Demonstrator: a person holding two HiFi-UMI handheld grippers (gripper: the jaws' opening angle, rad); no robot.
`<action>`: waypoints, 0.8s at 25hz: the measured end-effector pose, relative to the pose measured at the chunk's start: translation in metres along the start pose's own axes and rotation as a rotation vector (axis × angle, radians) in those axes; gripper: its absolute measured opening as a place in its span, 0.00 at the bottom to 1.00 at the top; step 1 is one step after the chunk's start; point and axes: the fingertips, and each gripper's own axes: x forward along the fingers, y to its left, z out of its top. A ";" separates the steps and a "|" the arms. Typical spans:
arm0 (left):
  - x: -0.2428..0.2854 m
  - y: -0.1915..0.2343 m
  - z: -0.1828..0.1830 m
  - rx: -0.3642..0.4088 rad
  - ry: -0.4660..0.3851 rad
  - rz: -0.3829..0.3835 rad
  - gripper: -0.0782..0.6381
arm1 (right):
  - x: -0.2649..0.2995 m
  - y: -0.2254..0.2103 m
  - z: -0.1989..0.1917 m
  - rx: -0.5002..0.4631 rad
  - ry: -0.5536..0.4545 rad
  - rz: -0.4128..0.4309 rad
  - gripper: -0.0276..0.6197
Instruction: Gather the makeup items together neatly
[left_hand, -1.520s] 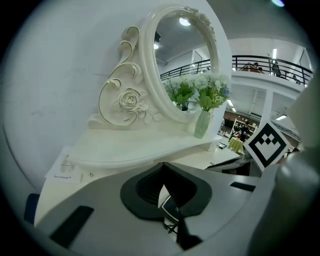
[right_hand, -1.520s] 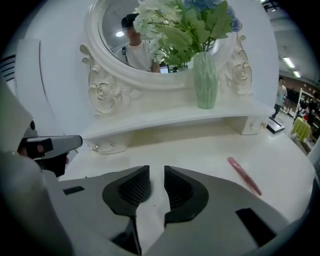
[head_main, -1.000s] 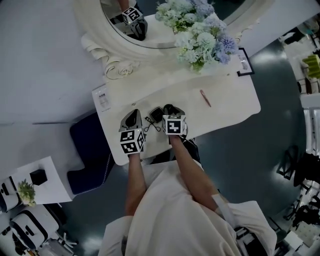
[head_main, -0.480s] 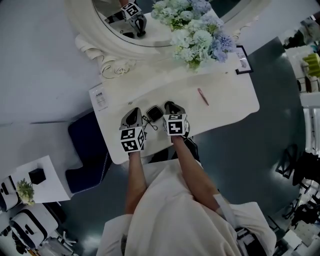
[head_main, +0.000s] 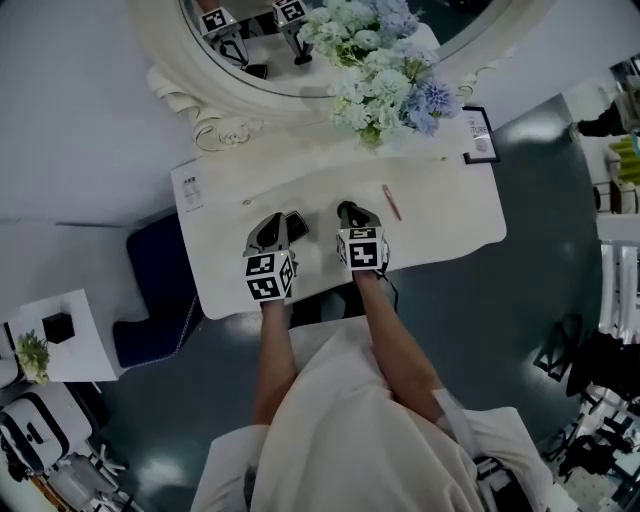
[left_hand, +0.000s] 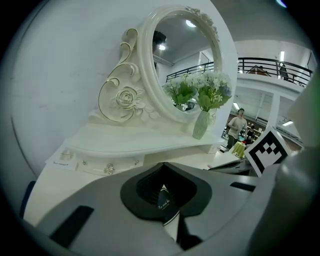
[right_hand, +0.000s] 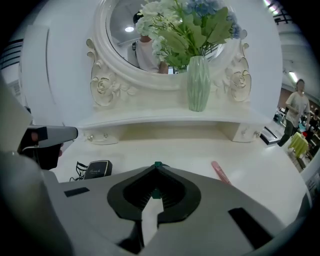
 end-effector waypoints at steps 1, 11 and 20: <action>0.000 -0.005 0.000 -0.007 -0.003 0.008 0.13 | -0.002 -0.006 -0.001 -0.003 0.004 0.006 0.11; 0.003 -0.039 -0.011 -0.069 -0.018 0.101 0.13 | -0.003 -0.049 -0.010 -0.056 0.048 0.094 0.11; 0.001 -0.053 -0.031 -0.113 -0.016 0.166 0.13 | 0.005 -0.071 -0.022 -0.114 0.080 0.139 0.11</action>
